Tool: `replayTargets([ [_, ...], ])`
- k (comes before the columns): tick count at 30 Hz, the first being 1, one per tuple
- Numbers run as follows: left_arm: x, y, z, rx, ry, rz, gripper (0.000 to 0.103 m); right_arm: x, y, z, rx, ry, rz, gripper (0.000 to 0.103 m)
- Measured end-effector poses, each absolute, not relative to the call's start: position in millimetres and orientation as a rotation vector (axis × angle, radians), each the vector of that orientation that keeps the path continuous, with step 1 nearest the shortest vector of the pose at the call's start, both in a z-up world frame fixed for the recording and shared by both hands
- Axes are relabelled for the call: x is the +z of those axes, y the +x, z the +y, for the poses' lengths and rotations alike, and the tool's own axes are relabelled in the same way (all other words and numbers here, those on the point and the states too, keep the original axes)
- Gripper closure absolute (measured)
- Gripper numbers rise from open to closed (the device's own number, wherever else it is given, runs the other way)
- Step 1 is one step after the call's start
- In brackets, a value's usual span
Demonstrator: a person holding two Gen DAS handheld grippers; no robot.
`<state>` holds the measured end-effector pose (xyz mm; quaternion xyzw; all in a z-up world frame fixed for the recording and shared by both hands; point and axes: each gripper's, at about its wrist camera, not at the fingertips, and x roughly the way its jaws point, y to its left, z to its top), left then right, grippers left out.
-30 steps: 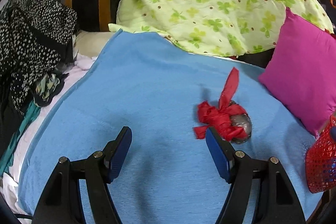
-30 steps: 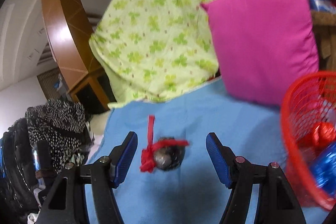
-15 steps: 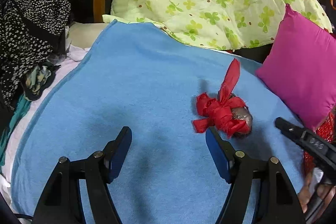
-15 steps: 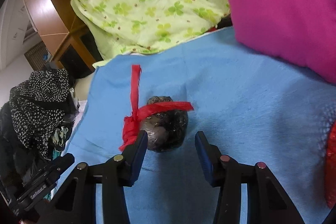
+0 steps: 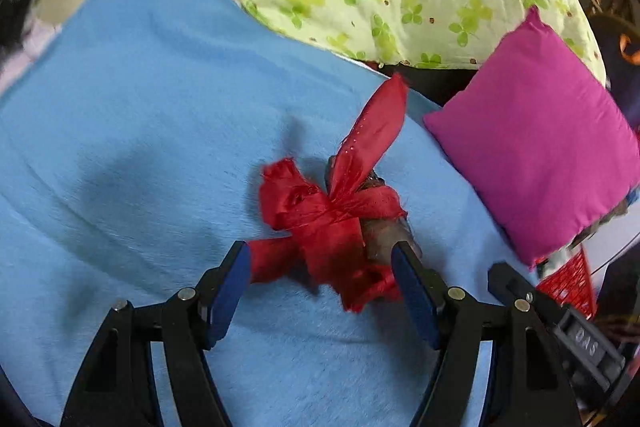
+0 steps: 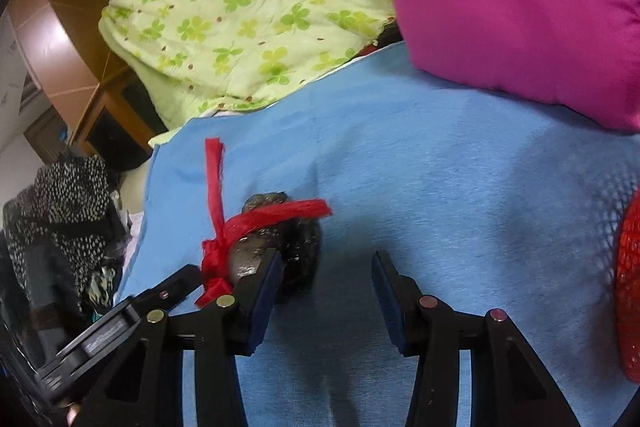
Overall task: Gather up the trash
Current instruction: 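Grasp the red ribbon with the left gripper while the right gripper grasps the dark plastic ball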
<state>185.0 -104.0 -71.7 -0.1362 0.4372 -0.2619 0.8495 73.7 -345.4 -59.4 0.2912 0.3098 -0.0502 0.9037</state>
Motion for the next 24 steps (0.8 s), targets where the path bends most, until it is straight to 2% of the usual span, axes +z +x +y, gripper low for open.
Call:
replayTargets([
  [1,-75.8,189.2,-104.8,-0.561,-0.319,0.936,0.032,-59.5,73.6,-346.0,-0.104,0.604,0.639,0.052],
  [3,-81.0,193.9,-107.8,-0.577,-0.35,0.958,0.056,-59.7,74.4,-345.6,-0.1,0.607,0.639,0.052],
  [5,-87.1,197.8,-111.9,-0.574,-0.336,0.997,0.071,-60.5,76.1,-343.3,-0.095,0.605,0.642,0.052],
  [13,-64.1,188.3,-64.3,-0.474,-0.459,0.941,0.073,-59.9,92.9,-318.1,-0.016,0.569,0.65,0.052],
  [18,-44.1,171.5,-36.0,-0.347,-0.379,0.876,0.073,-58.1,108.7,-294.9,0.015,0.522,0.639,0.052],
  [21,-47.8,168.7,-28.5,-0.287,-0.337,0.894,0.073,-58.6,119.5,-281.1,0.007,0.478,0.631,0.043],
  [24,-53.0,167.0,-23.9,-0.277,-0.307,0.916,0.073,-64.1,133.9,-271.1,-0.004,0.432,0.645,0.041],
])
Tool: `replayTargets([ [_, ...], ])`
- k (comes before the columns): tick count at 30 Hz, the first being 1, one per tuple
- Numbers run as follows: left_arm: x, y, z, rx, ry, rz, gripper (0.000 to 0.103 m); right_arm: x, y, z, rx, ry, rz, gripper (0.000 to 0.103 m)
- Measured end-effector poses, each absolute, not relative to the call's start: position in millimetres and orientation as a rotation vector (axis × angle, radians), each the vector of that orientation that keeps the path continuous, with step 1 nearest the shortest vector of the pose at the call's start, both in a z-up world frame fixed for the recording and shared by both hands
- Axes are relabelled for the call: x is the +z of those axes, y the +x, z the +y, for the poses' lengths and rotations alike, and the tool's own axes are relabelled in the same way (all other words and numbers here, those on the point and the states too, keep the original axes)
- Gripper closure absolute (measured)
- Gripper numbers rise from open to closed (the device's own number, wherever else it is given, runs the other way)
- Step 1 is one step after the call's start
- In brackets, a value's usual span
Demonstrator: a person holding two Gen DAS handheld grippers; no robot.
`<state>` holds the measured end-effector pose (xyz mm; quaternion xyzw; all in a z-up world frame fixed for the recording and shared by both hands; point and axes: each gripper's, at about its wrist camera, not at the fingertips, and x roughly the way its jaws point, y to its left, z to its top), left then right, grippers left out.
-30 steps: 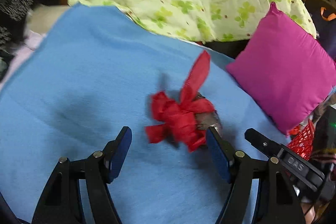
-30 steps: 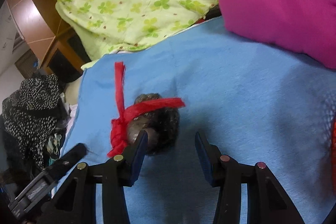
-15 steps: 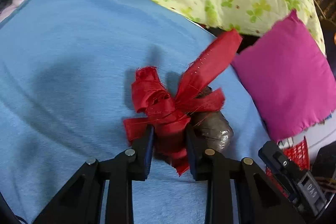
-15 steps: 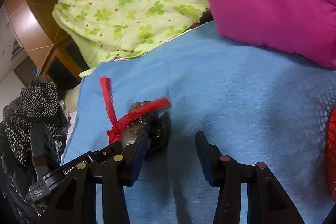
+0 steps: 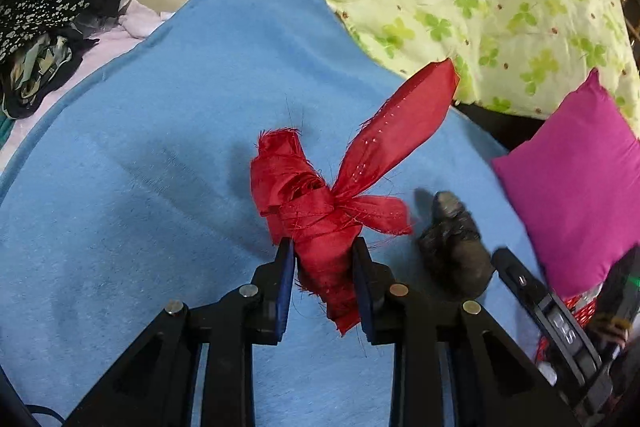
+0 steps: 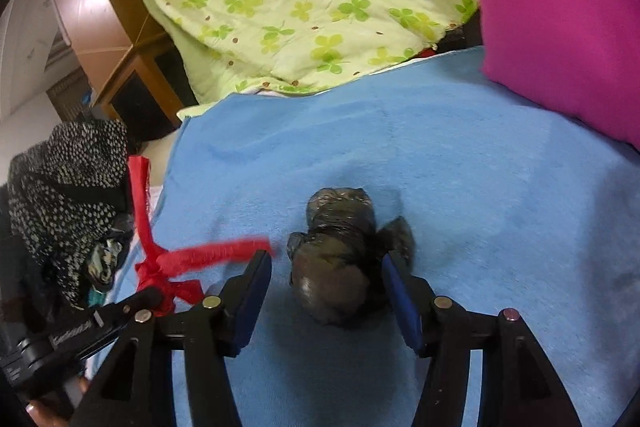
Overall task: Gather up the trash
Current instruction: 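Grasp the red ribbon with the left gripper while the right gripper grasps the dark plastic ball, then carry the dark plastic ball to the wastebasket with the right gripper while the left gripper holds the ribbon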
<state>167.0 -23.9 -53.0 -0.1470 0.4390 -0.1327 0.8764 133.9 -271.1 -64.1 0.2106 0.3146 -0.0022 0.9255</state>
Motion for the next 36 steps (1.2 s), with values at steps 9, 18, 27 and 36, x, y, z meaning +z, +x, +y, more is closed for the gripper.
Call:
replayTargets([
  [9,-41.1,147.5,-44.3,-0.266,-0.113,0.845,0.073,-86.7,156.7,-273.2,-0.022,0.417,0.753,0.065],
  [18,-24.9,124.9,-57.5,-0.246,-0.01,0.752,0.073,-47.6,115.9,-294.1,0.006,0.488,0.655,0.066],
  [27,-9.9,105.7,-75.0,-0.238,0.043,0.683,0.073,-18.3,62.0,-311.4,0.026,0.494,0.584,0.066],
  [36,1.1,86.5,-101.2,-0.25,0.097,0.626,0.073,3.0,17.4,-344.2,-0.018,0.499,0.482,0.066],
])
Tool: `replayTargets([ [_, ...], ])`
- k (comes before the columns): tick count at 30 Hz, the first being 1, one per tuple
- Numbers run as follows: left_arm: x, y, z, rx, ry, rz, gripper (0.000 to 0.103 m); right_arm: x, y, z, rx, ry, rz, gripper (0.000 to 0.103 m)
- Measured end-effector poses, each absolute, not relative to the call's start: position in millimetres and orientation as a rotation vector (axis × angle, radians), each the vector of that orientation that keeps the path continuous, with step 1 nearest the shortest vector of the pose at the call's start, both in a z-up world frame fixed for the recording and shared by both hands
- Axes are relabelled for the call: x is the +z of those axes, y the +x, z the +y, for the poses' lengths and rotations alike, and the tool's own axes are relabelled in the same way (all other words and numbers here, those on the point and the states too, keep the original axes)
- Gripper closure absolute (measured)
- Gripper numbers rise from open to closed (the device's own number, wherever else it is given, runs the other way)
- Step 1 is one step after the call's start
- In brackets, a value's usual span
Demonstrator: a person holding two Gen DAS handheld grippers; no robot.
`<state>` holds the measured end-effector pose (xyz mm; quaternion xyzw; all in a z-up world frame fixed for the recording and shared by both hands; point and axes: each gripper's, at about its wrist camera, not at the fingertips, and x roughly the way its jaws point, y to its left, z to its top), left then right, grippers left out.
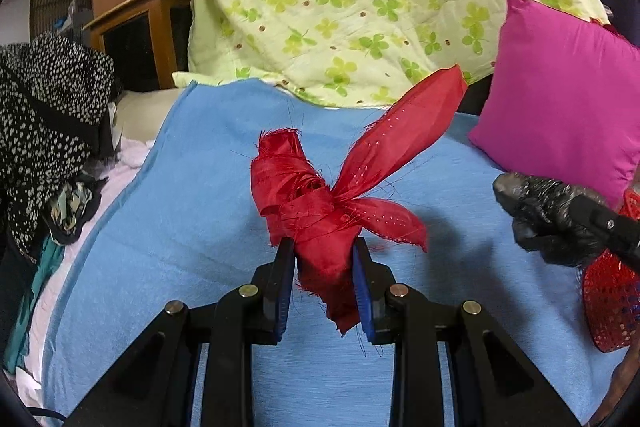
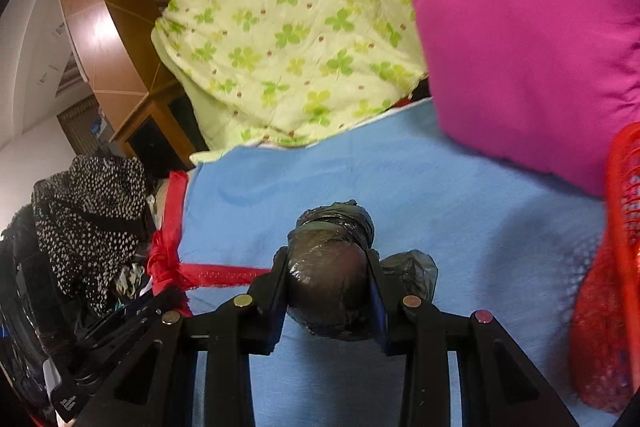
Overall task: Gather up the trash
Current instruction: 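Carry the dark plastic ball to the wastebasket with the right gripper while the left gripper holds the ribbon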
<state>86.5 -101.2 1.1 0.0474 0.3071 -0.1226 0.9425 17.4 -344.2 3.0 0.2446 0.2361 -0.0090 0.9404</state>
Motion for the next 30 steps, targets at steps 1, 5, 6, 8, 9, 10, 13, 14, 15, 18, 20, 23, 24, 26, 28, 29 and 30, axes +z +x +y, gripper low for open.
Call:
replayTargets([
  [1,1.9,85.1,-103.8,-0.252,0.101,0.622,0.073,3.3,14.2,-348.7,-0.024,0.505,0.479,0.066],
  [5,6.1,77.7,-117.0,-0.261,0.119,0.606,0.073,2.4,7.2,-363.3,-0.04,0.522,0.476,0.066],
  [6,7.0,75.6,-120.5,-0.263,0.126,0.601,0.073,3.2,4.3,-367.0,-0.044,0.525,0.471,0.066],
  [8,8.2,71.6,-126.6,-0.267,0.136,0.593,0.073,4.7,-0.1,-372.1,-0.048,0.53,0.463,0.066],
  [9,8.9,69.8,-129.9,-0.271,0.141,0.59,0.073,5.7,-3.3,-375.9,-0.052,0.534,0.456,0.066],
  [10,9.3,67.9,-132.6,-0.274,0.145,0.587,0.073,6.0,-5.7,-378.7,-0.054,0.538,0.452,0.066],
  [13,10.4,62.3,-142.7,-0.284,0.163,0.578,0.073,7.1,-14.0,-388.5,-0.06,0.55,0.442,0.066],
  [14,10.6,61.0,-146.2,-0.288,0.169,0.576,0.073,7.4,-16.9,-391.6,-0.065,0.552,0.439,0.066],
  [15,10.8,59.3,-149.2,-0.29,0.174,0.574,0.073,7.1,-19.2,-393.9,-0.067,0.554,0.436,0.066],
  [18,11.1,54.7,-158.2,-0.299,0.187,0.566,0.073,8.8,-27.5,-402.0,-0.073,0.563,0.419,0.066],
  [20,11.8,51.7,-163.8,-0.305,0.196,0.562,0.073,10.9,-33.2,-407.7,-0.077,0.571,0.403,0.066],
  [23,12.7,45.5,-173.0,-0.318,0.212,0.552,0.073,12.7,-41.5,-414.5,-0.084,0.583,0.385,0.066],
  [24,12.6,43.9,-175.6,-0.321,0.216,0.55,0.073,13.5,-42.8,-416.6,-0.086,0.585,0.382,0.066],
  [26,12.6,40.2,-181.6,-0.327,0.227,0.544,0.073,14.2,-47.6,-420.8,-0.089,0.591,0.375,0.066],
  [28,12.5,37.1,-186.6,-0.334,0.238,0.539,0.073,14.9,-52.8,-425.5,-0.097,0.597,0.367,0.066],
  [29,12.7,35.3,-188.8,-0.336,0.241,0.537,0.073,15.2,-54.2,-427.3,-0.098,0.6,0.363,0.066],
  [30,13.0,33.3,-191.6,-0.34,0.246,0.534,0.073,15.6,-56.9,-430.0,-0.101,0.605,0.358,0.066],
])
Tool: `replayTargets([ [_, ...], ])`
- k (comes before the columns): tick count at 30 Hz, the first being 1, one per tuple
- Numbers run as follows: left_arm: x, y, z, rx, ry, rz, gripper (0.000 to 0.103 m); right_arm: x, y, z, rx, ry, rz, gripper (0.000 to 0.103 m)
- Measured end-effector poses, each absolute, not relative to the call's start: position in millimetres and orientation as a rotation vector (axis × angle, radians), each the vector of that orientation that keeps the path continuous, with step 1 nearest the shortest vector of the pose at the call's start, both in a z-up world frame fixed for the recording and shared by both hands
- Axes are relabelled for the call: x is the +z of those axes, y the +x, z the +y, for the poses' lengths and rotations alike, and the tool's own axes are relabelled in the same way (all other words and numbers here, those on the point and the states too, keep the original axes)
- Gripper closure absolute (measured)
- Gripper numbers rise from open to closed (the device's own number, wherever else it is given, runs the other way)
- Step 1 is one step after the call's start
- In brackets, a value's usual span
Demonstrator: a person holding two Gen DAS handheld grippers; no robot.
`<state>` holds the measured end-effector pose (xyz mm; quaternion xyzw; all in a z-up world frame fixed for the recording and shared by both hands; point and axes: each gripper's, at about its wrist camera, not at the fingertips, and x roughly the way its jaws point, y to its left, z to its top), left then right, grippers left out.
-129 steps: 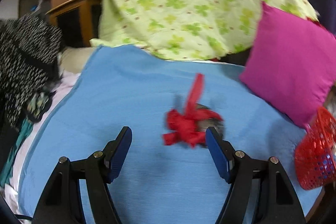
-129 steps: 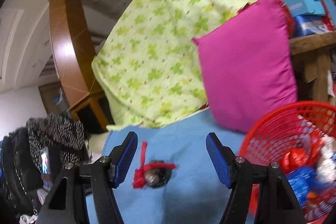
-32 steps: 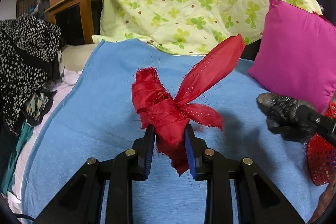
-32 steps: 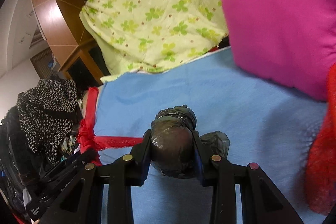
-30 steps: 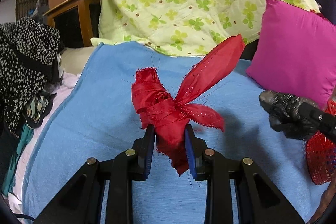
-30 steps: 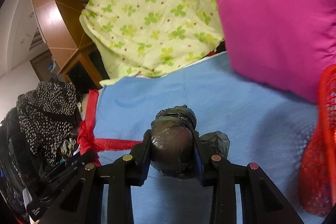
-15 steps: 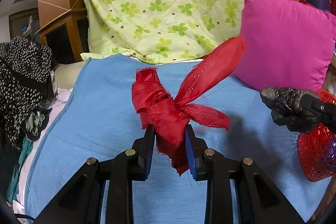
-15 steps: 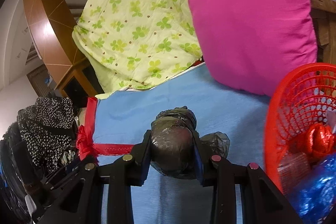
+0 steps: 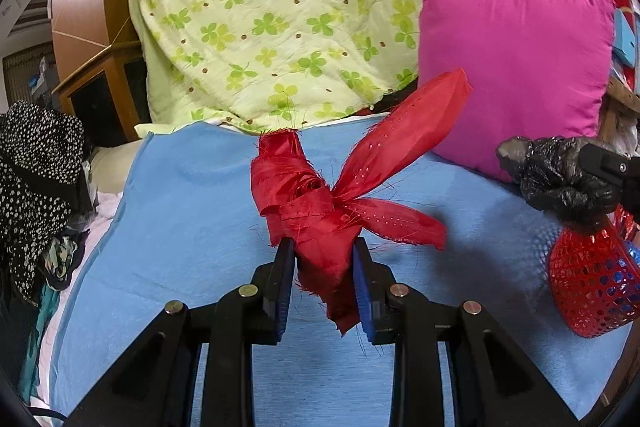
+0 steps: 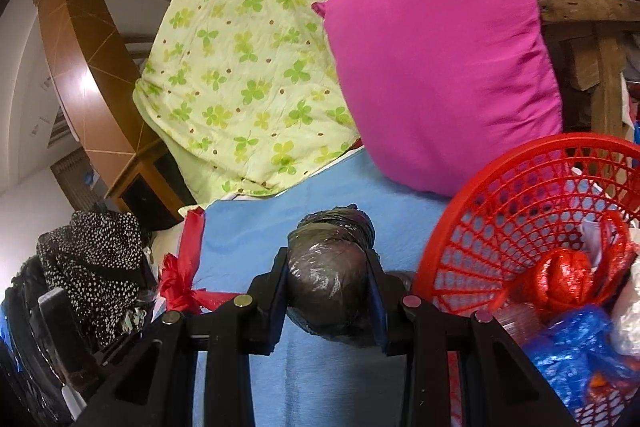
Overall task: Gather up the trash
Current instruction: 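Carry the dark plastic ball to the wastebasket with the right gripper while the left gripper holds the ribbon, then lower the dark plastic ball into the red wastebasket with the right gripper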
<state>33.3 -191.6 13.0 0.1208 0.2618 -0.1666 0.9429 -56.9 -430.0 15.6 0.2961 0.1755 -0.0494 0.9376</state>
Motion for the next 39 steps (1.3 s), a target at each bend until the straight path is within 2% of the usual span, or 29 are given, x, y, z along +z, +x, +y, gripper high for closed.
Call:
replayTargets([
  [39,15.2,5.0,-220.4,-0.431,0.325,0.471,0.073,20.1,-109.1,-478.0,-0.178,0.673,0.244,0.066],
])
